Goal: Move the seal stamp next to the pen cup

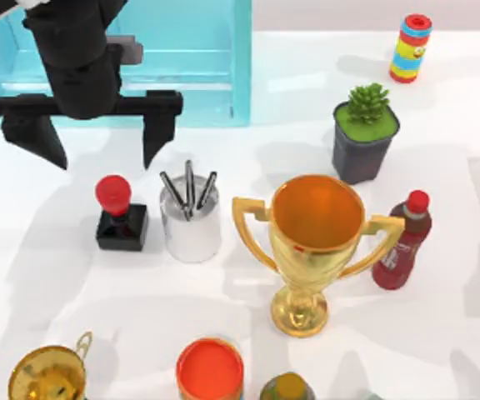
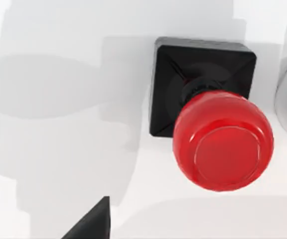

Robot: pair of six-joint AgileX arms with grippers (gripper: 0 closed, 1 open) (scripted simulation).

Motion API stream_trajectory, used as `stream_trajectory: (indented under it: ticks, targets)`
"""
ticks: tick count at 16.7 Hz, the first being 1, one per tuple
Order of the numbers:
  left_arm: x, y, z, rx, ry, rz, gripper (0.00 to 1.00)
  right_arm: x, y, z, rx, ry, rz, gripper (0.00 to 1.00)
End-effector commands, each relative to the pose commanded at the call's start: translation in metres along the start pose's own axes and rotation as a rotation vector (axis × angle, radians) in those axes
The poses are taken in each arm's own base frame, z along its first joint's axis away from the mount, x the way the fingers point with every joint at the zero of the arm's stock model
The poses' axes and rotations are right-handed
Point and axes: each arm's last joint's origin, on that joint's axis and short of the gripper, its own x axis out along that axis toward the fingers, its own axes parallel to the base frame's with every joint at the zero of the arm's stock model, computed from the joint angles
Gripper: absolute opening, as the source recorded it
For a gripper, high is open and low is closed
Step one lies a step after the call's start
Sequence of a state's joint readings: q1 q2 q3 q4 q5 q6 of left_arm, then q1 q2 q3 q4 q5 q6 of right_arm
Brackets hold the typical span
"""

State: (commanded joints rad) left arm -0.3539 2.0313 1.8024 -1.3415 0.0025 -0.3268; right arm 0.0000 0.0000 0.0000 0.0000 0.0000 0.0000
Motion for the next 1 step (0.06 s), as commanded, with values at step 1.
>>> stream_trajectory:
  ticks: [1]
  targets:
    - [0.0, 0.0, 0.0, 0.0, 0.0, 0.0, 1.0, 0.0, 0.0, 0.0, 0.0, 0.0, 0.0, 1.0]
